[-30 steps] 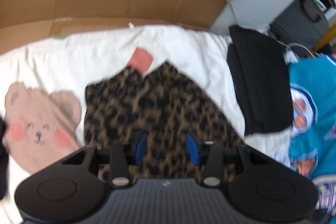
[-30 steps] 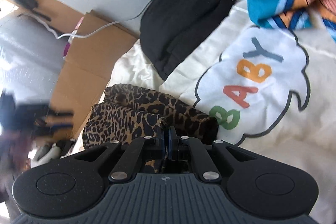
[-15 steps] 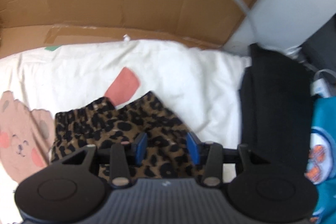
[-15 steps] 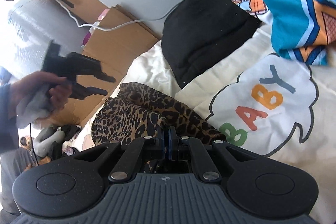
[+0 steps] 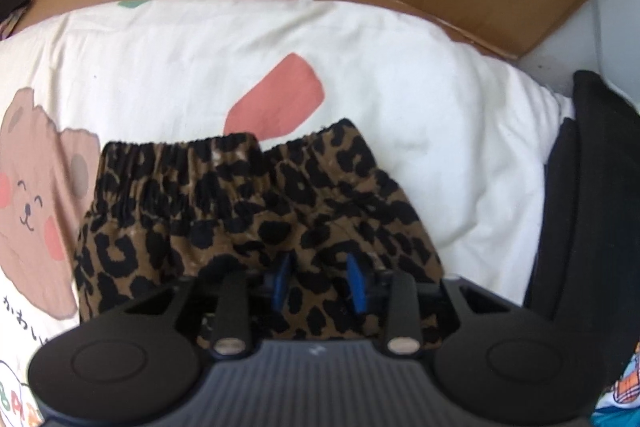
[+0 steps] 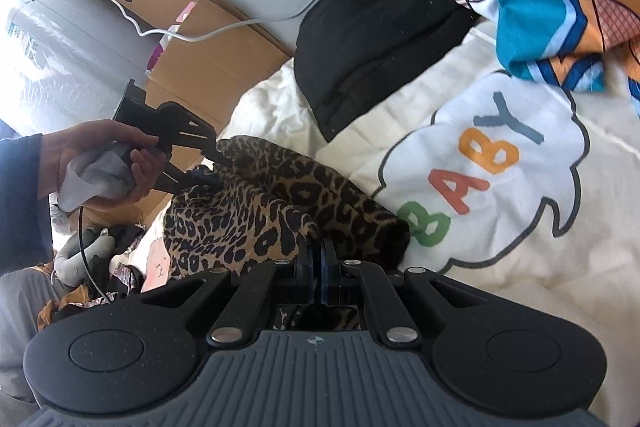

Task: Fold clothes

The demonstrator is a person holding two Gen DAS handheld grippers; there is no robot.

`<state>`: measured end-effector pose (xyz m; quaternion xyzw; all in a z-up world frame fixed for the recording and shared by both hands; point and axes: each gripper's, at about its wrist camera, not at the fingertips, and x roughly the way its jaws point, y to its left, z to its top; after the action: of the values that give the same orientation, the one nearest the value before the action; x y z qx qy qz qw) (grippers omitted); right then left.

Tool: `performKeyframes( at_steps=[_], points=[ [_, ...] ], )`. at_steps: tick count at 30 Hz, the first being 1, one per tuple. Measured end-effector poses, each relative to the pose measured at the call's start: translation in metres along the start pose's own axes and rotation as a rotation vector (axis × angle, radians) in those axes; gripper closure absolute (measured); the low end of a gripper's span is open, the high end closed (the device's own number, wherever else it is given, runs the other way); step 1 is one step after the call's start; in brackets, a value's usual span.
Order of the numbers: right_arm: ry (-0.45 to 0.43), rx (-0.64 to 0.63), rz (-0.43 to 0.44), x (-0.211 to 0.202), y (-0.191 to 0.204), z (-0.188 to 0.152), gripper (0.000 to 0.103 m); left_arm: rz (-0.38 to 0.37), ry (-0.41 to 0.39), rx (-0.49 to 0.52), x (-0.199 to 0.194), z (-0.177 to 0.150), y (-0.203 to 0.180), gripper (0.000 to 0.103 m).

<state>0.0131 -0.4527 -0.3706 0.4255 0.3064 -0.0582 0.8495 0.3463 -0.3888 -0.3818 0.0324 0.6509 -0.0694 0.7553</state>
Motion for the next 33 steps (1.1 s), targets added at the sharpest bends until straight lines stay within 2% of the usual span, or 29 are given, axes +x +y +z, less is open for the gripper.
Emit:
performKeyframes(
  at_steps=[5,7,12,15,18,22,27,33],
  points=[
    [-0.004,-0.036,-0.018,0.002,0.003,-0.001,0.101,-0.008,-0.013,-0.041,0.003,-0.004,0.009,0.073],
    [-0.005,-0.075,-0.057,0.004,0.008,0.000,0.098,-0.005,-0.022,-0.059,0.004,-0.005,0.016,0.091],
    [0.004,-0.067,-0.071,0.015,0.004,0.005,0.097,-0.053,-0.029,-0.093,0.001,-0.006,0.032,0.101],
    [0.001,-0.029,-0.064,0.016,-0.001,0.005,0.100,-0.099,-0.059,-0.088,-0.016,-0.008,0.038,0.102],
    [-0.018,-0.024,-0.054,0.012,-0.001,0.003,0.101,-0.178,-0.097,-0.110,-0.040,-0.010,0.048,0.102],
    [-0.049,-0.003,-0.046,0.003,0.001,0.006,0.101,-0.228,-0.133,-0.096,-0.067,-0.004,0.044,0.103],
    [-0.067,0.009,-0.065,-0.003,0.002,0.012,0.101,-0.241,-0.135,-0.068,-0.072,0.002,0.035,0.103],
    [-0.041,0.026,-0.111,0.000,-0.006,0.010,0.101,-0.243,-0.119,-0.044,-0.053,0.002,0.018,0.103]
  ],
)
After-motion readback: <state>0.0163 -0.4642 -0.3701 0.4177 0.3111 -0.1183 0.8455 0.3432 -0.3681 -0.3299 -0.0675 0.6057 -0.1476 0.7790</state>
